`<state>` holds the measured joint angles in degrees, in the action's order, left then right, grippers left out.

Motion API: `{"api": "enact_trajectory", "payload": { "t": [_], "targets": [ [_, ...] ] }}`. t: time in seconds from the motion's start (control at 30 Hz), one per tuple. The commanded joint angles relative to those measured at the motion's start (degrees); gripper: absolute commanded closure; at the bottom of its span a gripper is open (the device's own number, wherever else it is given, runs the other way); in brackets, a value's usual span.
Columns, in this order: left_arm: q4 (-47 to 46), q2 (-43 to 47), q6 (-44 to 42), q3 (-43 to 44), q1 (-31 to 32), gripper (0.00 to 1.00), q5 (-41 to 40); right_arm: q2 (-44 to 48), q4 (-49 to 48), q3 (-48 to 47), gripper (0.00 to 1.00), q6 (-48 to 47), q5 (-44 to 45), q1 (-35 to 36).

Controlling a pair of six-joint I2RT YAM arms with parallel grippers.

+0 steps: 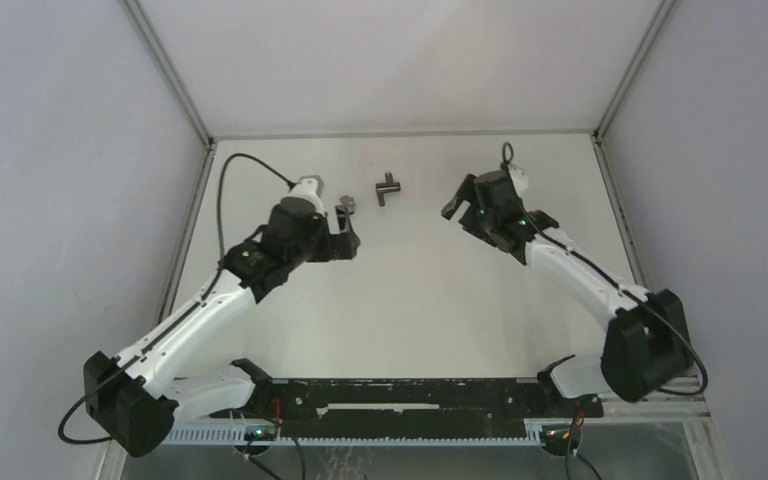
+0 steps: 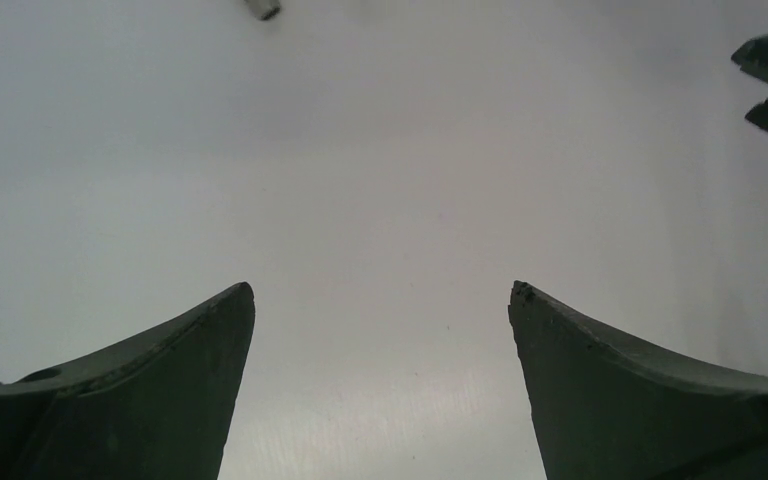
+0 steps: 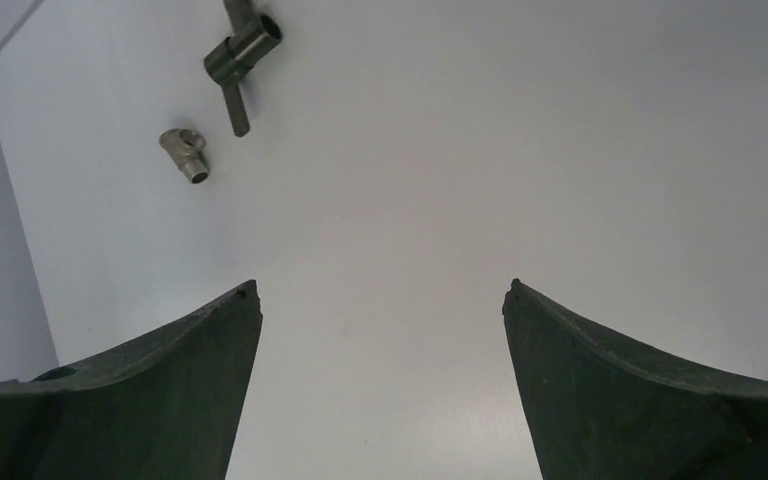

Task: Install the water faucets

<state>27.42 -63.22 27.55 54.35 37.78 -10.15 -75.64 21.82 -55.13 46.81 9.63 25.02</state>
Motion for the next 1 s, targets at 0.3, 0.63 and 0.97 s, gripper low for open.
{"api": "enact_trajectory", "payload": {
  "t": [0.3, 0.63, 0.97],
  "targets": [
    [3.34, 7.29, 5.58, -1.98, -18.79, 0.00, 6.72, -35.77, 13.13, -46.13, 0.16, -13.60, -0.89, 8.18],
    [2.87, 8.31, 6.95, -5.48, -19.06, 0.00, 7.43, -62.55, 25.94, -79.73, 0.38, -19.02, -0.07, 9.09],
    [2.35, 9.66, 7.96, -7.90, -19.06, 0.00, 8.15, -70.87, 23.38, -86.81, 0.44, -18.63, -3.45, 9.09]
  ]
}}
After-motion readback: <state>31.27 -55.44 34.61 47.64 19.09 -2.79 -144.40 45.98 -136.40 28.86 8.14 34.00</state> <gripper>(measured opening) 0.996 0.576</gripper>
